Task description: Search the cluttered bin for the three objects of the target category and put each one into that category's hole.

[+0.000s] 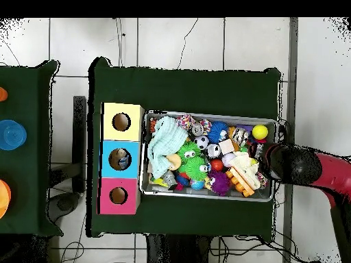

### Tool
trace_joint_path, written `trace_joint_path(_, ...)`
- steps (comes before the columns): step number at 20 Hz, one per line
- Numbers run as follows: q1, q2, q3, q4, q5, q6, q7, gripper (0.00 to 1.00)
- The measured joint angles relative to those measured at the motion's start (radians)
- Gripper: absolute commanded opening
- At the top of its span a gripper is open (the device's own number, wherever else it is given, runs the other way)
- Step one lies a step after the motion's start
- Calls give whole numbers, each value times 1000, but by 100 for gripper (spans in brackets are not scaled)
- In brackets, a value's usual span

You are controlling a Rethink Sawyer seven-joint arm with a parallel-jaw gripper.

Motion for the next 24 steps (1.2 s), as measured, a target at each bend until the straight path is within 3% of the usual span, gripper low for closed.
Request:
trace_joint_path(11,-2,-27,-4,2,4,0,0,100)
trace_joint_path(17,-73,-55,9,19,25,0,0,100)
trace_joint_path(24,-108,-33,9,9,-17,0,0,100)
